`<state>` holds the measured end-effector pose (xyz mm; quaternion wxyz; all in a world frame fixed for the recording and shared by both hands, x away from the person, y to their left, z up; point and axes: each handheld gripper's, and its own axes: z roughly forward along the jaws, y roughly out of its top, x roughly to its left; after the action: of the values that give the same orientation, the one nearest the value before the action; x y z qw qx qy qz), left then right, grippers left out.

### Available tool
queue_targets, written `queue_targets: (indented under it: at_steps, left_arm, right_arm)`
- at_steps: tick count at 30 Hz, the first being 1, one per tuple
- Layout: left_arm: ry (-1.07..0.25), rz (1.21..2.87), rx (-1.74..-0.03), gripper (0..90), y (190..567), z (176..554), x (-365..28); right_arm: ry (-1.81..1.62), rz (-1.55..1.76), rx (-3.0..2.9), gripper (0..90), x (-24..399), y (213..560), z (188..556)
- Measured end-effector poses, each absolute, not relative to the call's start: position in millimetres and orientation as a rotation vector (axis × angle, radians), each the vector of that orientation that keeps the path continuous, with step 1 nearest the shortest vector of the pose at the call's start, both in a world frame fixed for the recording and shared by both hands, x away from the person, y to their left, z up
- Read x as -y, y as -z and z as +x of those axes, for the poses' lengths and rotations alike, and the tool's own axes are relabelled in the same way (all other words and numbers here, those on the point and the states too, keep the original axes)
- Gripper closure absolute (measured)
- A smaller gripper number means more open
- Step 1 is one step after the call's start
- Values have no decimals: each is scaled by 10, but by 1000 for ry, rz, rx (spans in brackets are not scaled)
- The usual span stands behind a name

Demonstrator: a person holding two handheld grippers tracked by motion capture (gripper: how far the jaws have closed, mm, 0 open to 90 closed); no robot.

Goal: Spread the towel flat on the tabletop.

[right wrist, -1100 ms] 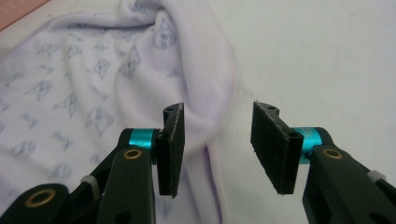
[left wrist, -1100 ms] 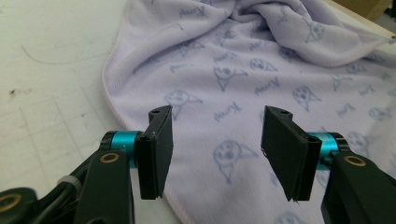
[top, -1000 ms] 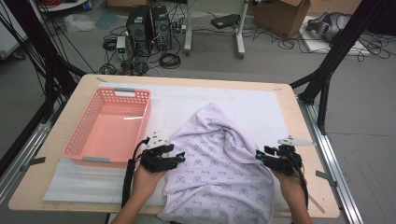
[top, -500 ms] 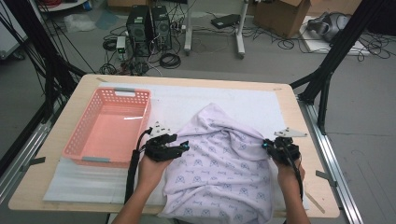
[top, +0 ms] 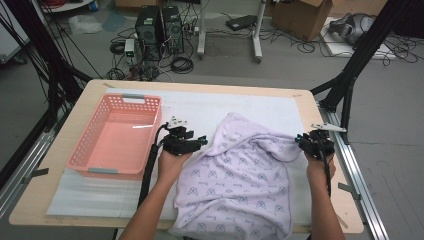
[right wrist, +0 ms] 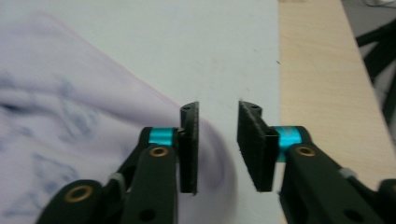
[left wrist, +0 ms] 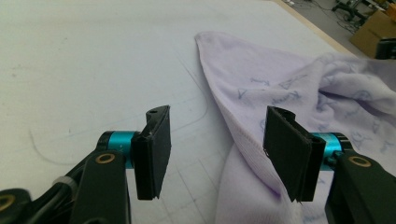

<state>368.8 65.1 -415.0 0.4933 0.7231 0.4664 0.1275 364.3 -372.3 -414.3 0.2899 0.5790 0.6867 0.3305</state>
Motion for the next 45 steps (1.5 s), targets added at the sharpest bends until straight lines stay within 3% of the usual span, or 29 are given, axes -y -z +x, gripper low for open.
queue_targets:
  at_steps: [8,16,22,27,28,30,31,32,37,45]
  left_arm:
    - [-268,1749,-1128,419,4171,4072,-418]
    - [-222,1884,-1049,419,4348,4573,-87]
    - [-200,1940,-1033,419,4395,4762,182]
    - [-289,2039,-1011,422,4462,4820,390]
    - [-371,2100,-979,460,4449,4801,424]
    - [-376,2121,-954,656,4429,4805,423]
    - [-362,2133,-970,814,4407,4821,410]
    - [-386,2134,-1019,853,4385,4843,386]
    - [-533,1979,-1245,859,4279,4897,7]
    - [-641,1821,-1407,858,4249,4884,-594]
  right_arm:
    - [-1051,1411,-1882,621,3712,4052,3579]
    - [-1165,1392,-1994,534,3728,4128,3734]
    - [-1142,1403,-2055,485,3756,4151,3652]
    - [-1117,1426,-2071,480,3805,4227,3438]
    - [-1119,1432,-2067,479,3821,4242,3408]
    - [-1124,1450,-2063,477,3838,4263,3357]
    - [-1127,1453,-2062,476,3839,4265,3346]
    - [-1127,1453,-2057,477,3836,4265,3335]
    - [-1123,1447,-2033,486,3805,4236,3342]
    - [-1142,1502,-2006,485,3737,4242,3523]
